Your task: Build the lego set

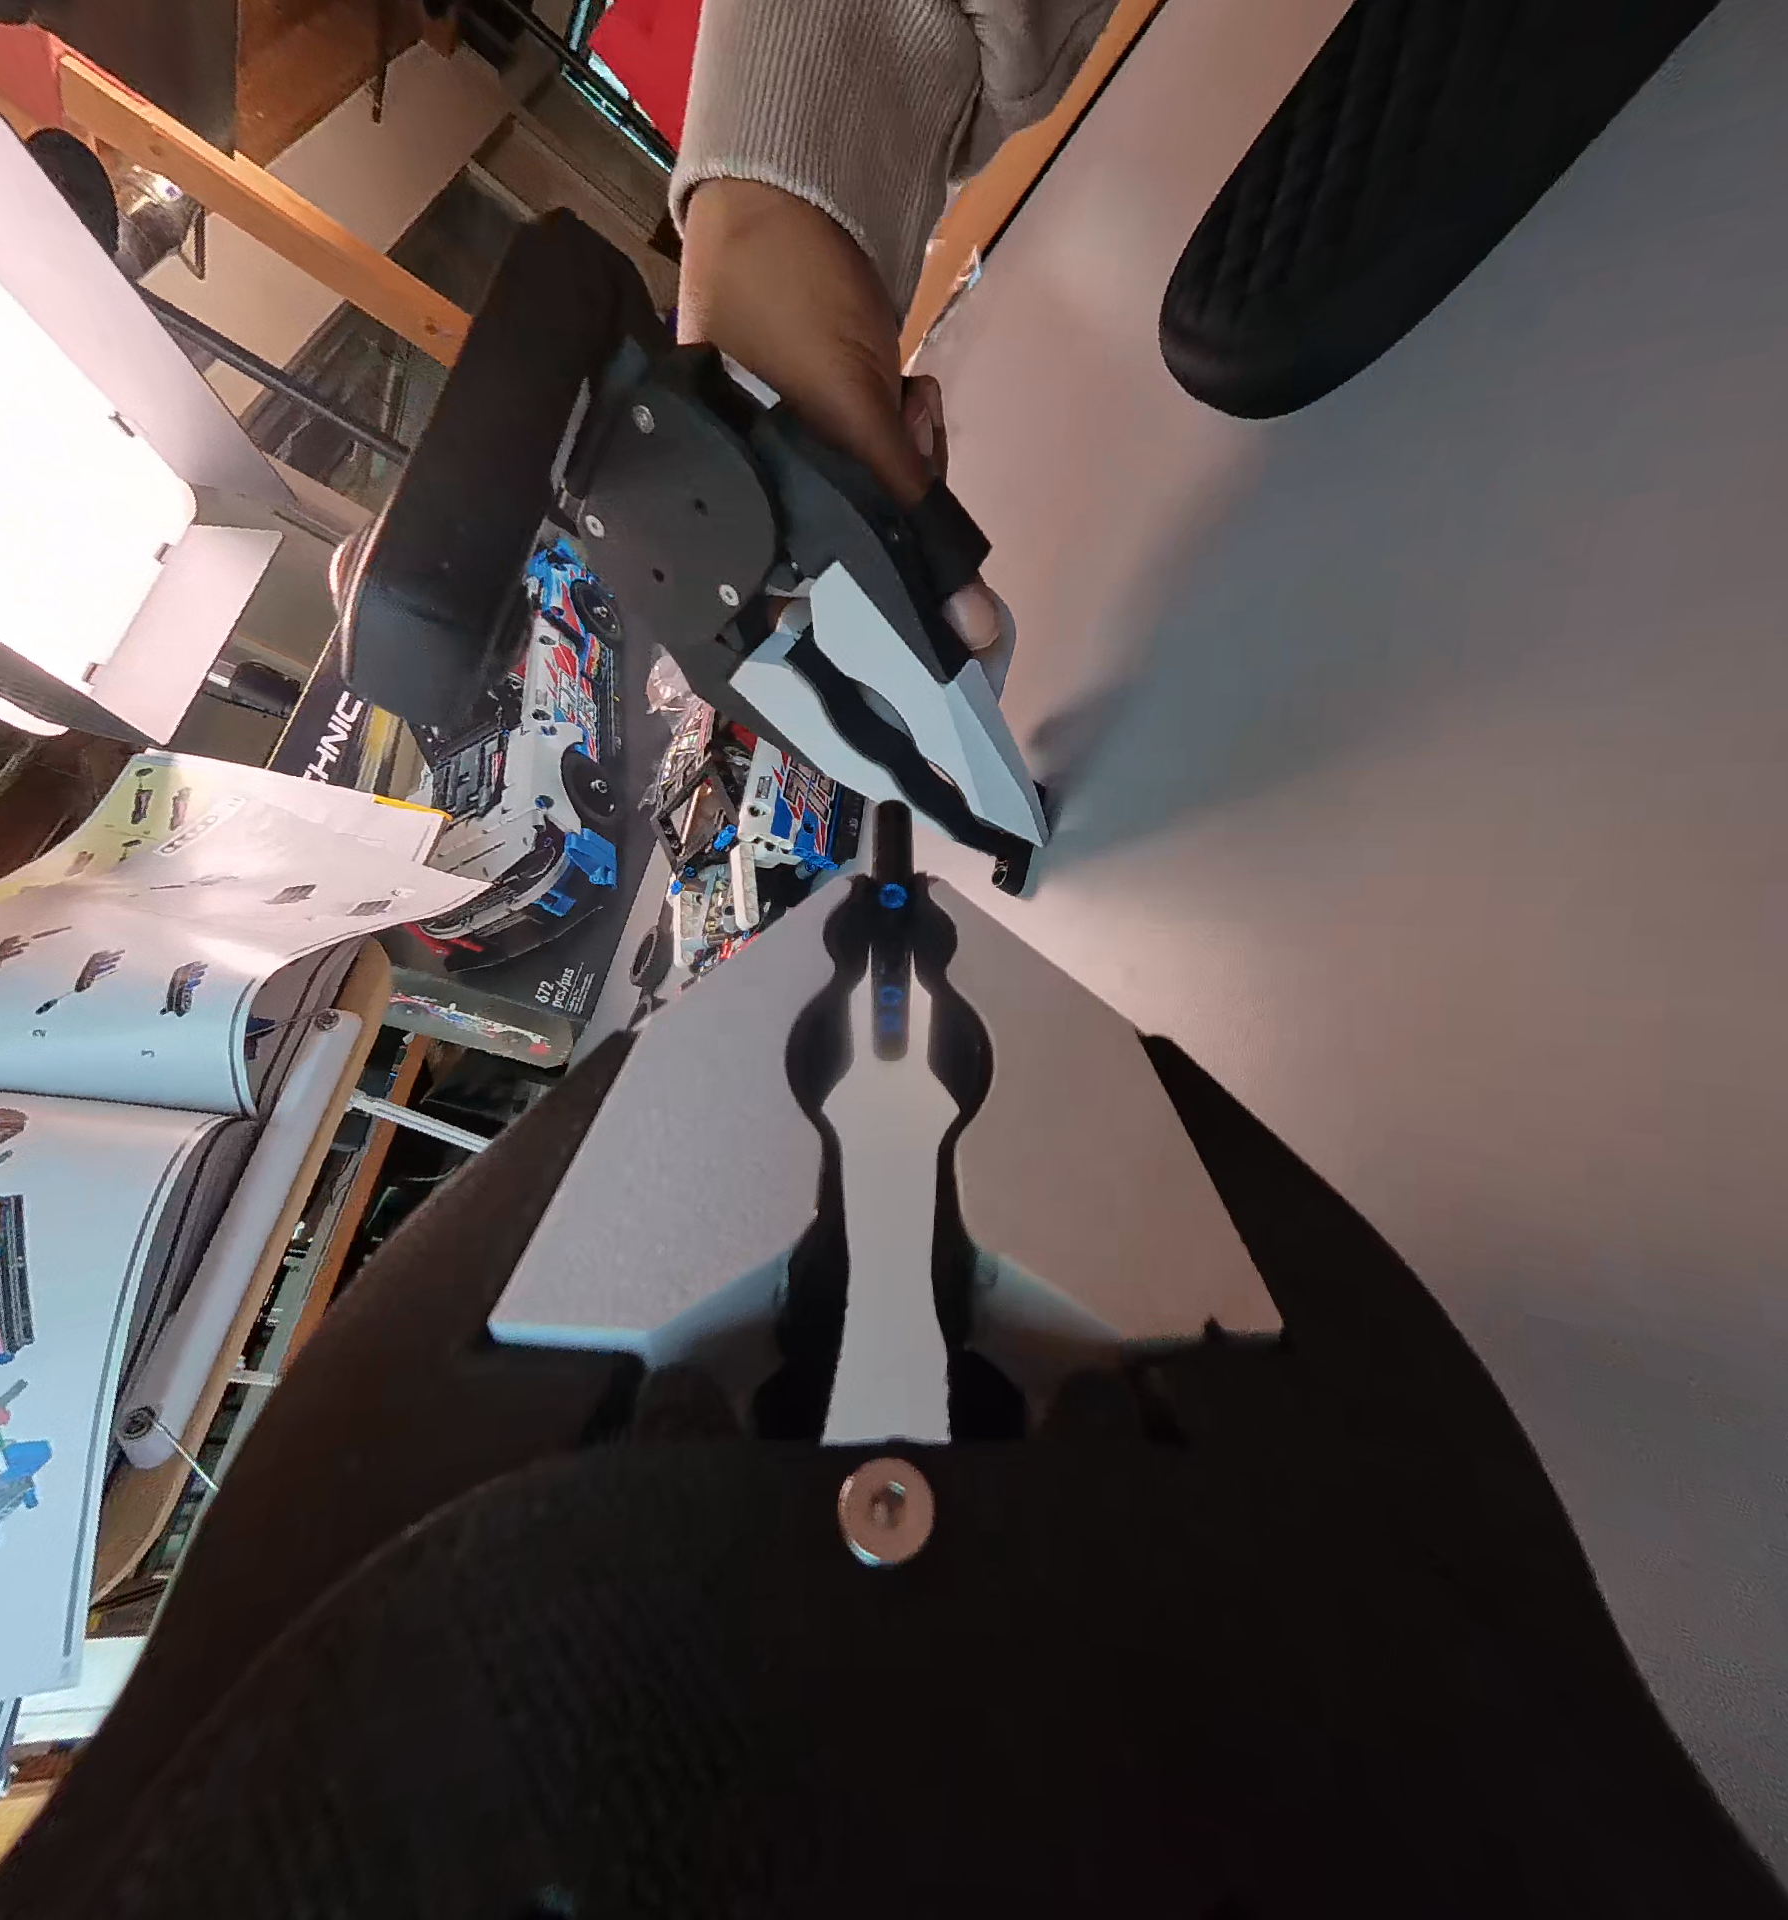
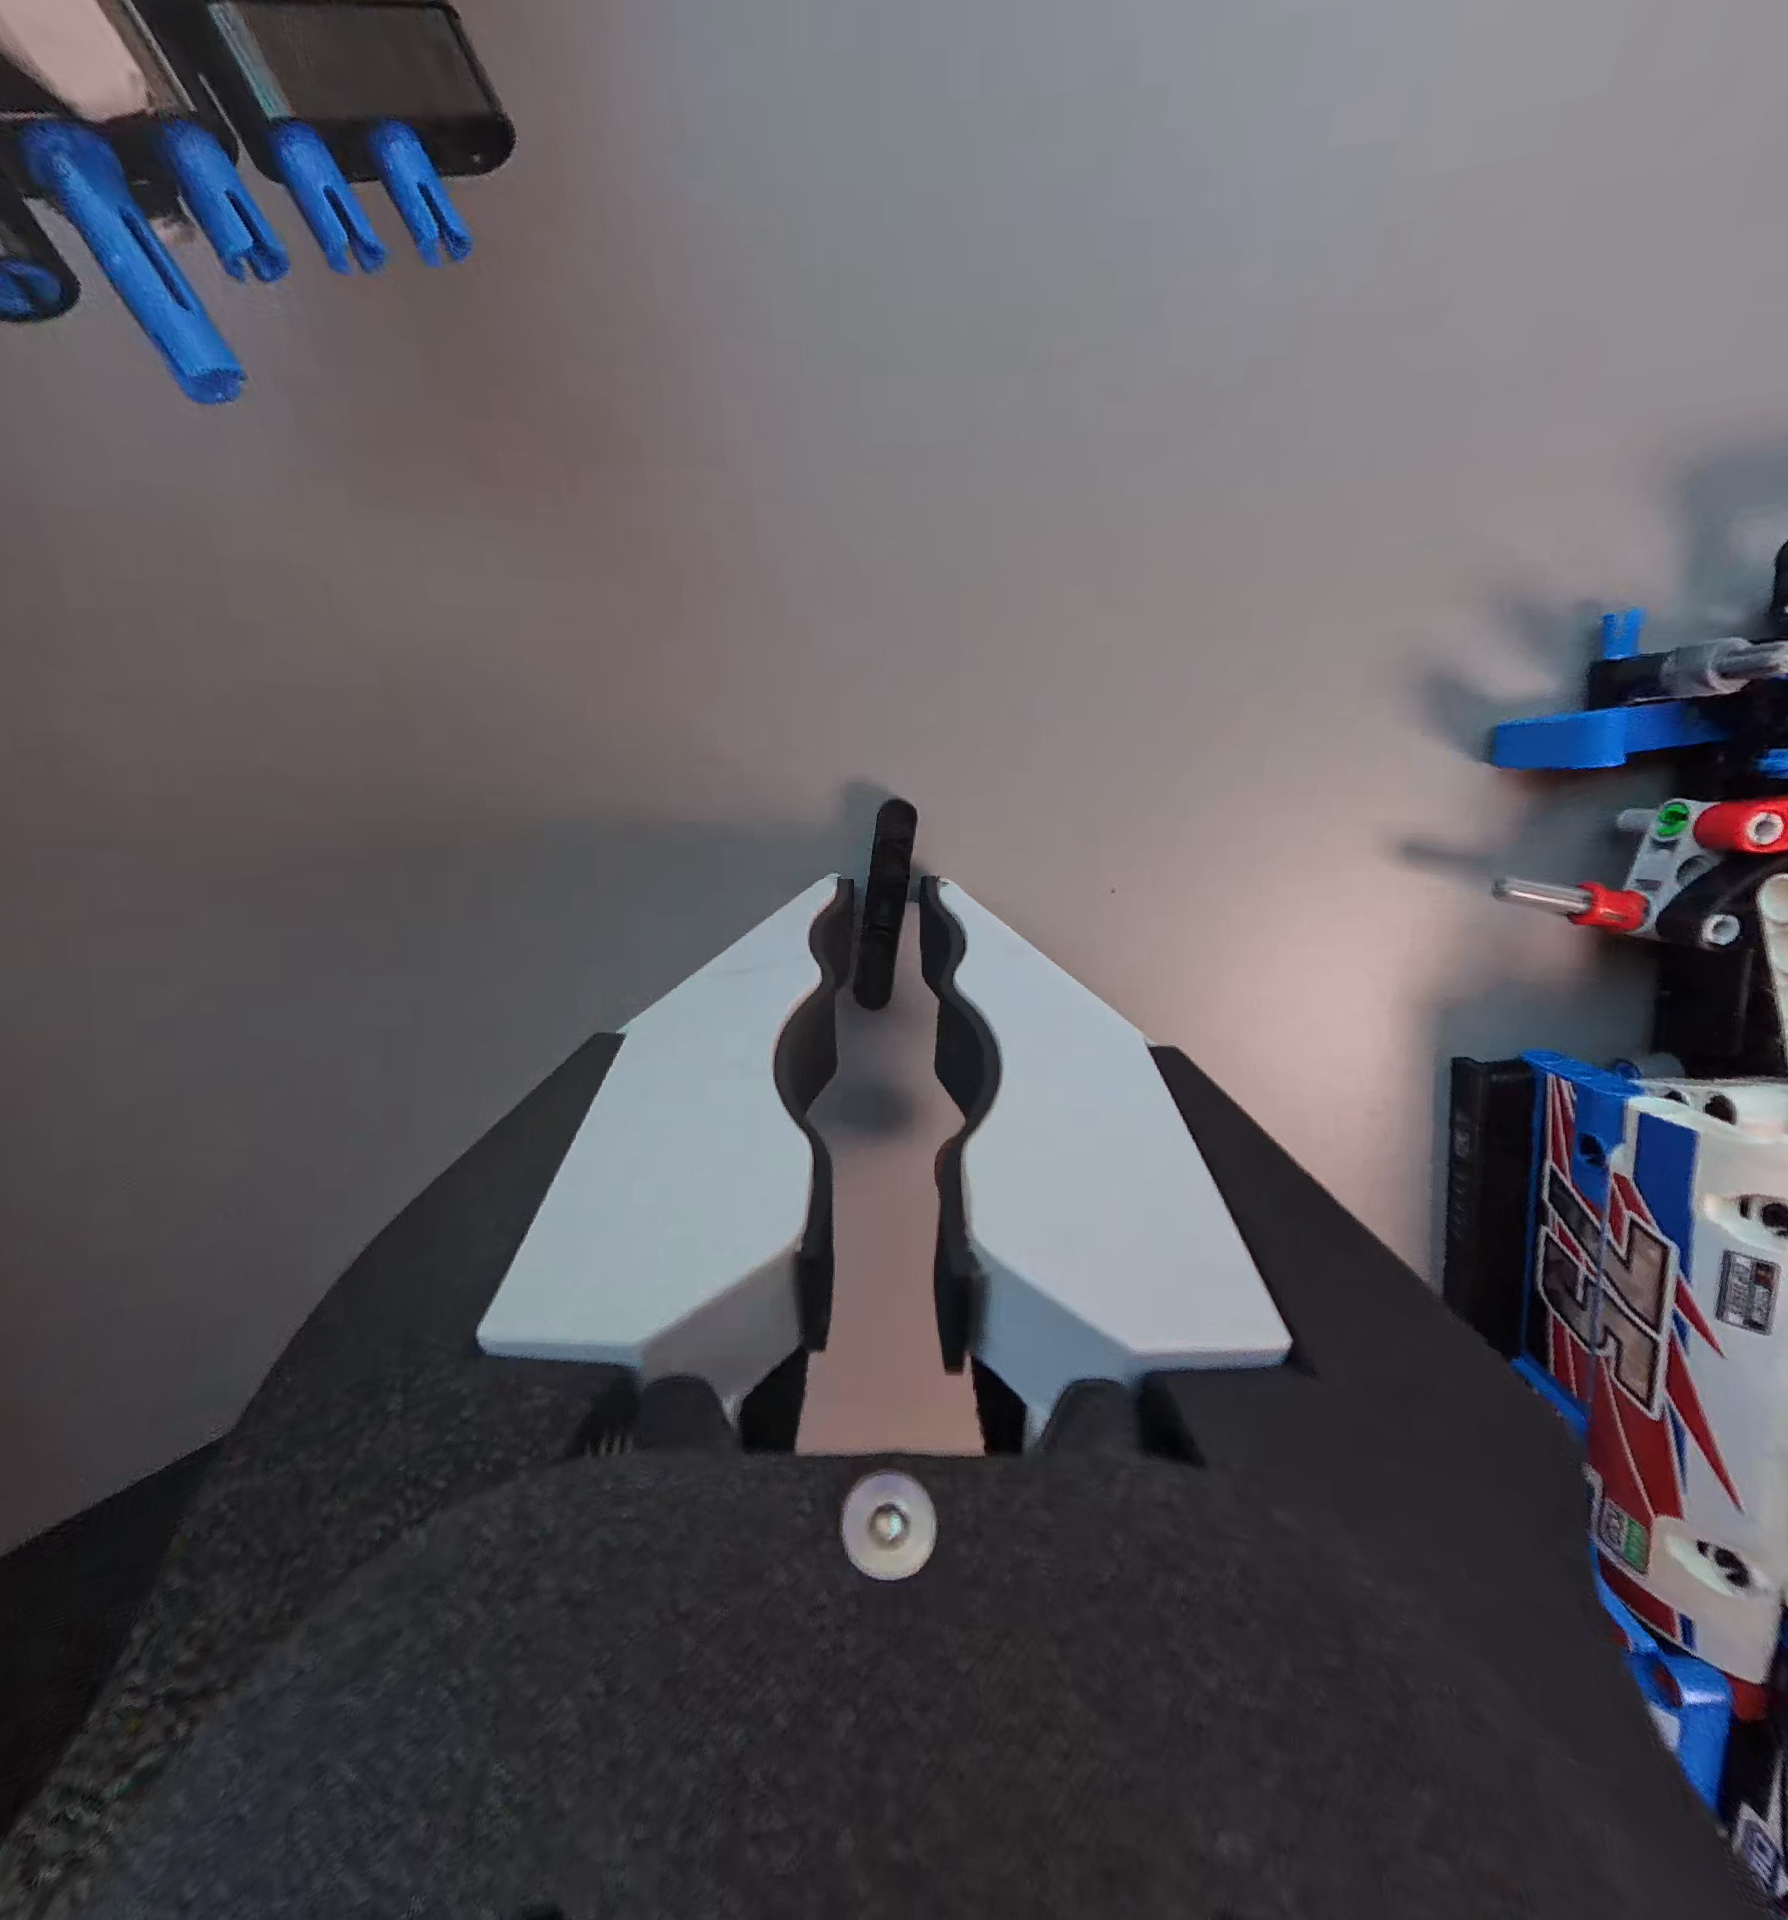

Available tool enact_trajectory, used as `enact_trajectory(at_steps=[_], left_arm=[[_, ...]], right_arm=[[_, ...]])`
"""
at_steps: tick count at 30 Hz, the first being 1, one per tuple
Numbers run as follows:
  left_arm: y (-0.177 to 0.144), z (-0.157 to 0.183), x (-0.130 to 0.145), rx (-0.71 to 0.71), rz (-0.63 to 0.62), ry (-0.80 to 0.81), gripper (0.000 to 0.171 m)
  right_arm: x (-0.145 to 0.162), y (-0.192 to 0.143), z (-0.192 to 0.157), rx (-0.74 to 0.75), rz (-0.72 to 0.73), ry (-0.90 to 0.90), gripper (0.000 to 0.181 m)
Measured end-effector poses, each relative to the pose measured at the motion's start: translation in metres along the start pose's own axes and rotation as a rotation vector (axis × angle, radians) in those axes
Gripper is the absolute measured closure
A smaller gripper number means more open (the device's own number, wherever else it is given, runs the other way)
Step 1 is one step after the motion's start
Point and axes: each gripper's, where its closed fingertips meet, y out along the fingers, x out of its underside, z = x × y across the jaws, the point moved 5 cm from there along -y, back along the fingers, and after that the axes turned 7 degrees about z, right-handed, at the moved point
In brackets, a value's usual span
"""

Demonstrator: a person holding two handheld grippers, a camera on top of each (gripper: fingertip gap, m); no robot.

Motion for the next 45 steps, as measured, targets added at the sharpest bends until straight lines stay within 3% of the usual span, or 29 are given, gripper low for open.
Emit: enact_trajectory(at_steps=[6, 9, 12, 17, 19, 30, 45], left_arm=[[0.0, 0.0, -0.003, -0.003, 0.012, 0.003, 0.166], [0.0, -0.004, -0.002, 0.0, 0.036, -0.123, 0.166], [-0.003, -0.018, -0.006, -0.014, 0.106, -0.425, 0.166], [-0.004, -0.046, 0.0, -0.006, 0.298, -1.172, 0.166], [-0.003, -0.047, 0.007, 0.009, 0.335, -1.318, 0.166], [0.006, -0.041, 0.018, 0.039, 0.337, -1.448, 0.166], [0.008, -0.036, 0.024, 0.089, 0.341, -1.589, 0.166]], right_arm=[[-0.006, 0.005, -0.006, -0.031, 0.126, -0.07, 0.176], [-0.005, 0.006, -0.008, -0.025, 0.195, -0.118, 0.176], [-0.012, -0.002, -0.013, -0.053, 0.414, -0.095, 0.177], [-0.039, -0.047, -0.017, -0.144, 0.969, 0.083, 0.176], [-0.042, -0.058, -0.015, -0.174, 1.085, 0.139, 0.176], [-0.056, -0.058, -0.014, -0.412, 1.246, 0.349, 0.177], [-0.049, -0.043, -0.012, -0.545, 1.189, 0.46, 0.177]])
